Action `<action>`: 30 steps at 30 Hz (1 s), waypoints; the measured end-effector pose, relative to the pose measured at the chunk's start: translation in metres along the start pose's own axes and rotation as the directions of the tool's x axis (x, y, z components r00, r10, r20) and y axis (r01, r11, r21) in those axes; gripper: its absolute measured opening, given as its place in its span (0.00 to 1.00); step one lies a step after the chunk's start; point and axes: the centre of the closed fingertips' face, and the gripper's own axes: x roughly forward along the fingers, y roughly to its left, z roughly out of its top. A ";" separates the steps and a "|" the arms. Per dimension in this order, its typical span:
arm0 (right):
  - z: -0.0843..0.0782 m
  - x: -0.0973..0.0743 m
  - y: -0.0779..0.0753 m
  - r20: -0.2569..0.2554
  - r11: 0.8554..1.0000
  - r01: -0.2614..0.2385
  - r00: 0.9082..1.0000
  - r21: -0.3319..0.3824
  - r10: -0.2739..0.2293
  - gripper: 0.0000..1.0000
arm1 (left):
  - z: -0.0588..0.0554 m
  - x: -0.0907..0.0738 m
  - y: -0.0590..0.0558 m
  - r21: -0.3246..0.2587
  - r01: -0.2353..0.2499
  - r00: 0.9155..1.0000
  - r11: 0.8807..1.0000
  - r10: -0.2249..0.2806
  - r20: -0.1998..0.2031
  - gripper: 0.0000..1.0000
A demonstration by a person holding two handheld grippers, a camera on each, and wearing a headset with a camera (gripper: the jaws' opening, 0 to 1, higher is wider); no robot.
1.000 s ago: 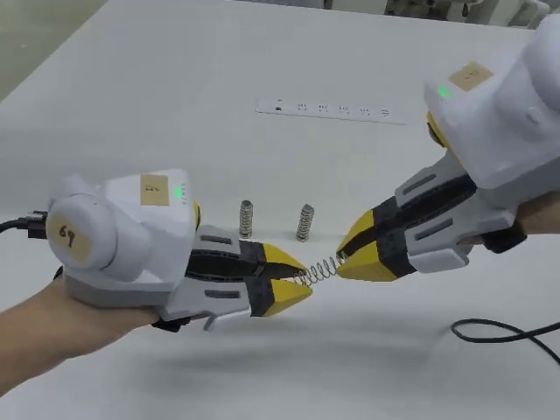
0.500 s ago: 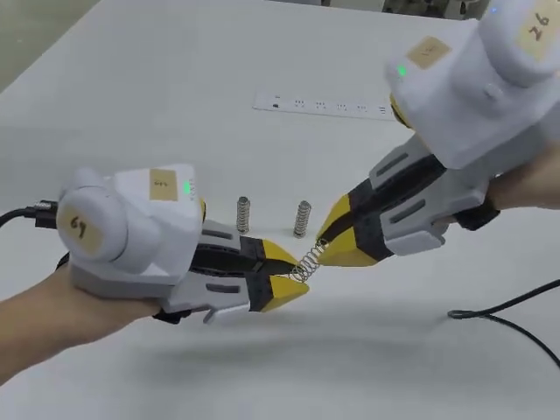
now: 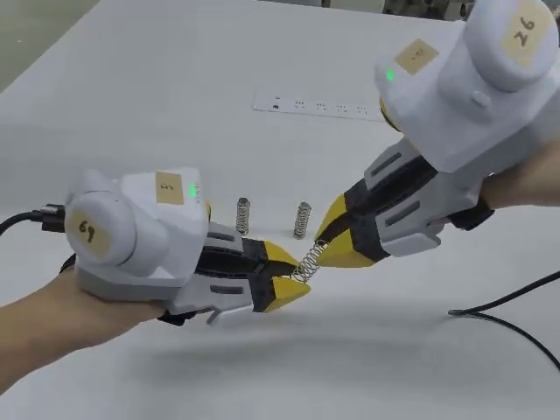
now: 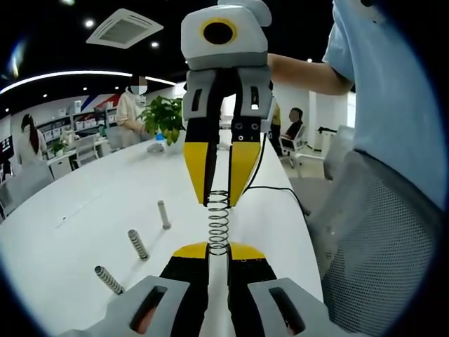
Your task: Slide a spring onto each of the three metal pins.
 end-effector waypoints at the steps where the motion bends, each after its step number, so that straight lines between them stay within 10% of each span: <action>1: 0.000 0.000 -0.001 0.003 1.000 0.003 1.000 -0.001 -0.003 0.08 | 0.000 0.000 0.001 0.000 -0.003 1.000 1.000 0.003 0.002 0.01; 30: -0.002 0.000 -0.004 -0.052 0.997 -0.032 0.998 -0.073 0.028 0.18 | 0.009 0.001 0.005 -0.032 -0.021 0.998 0.999 0.023 0.052 0.01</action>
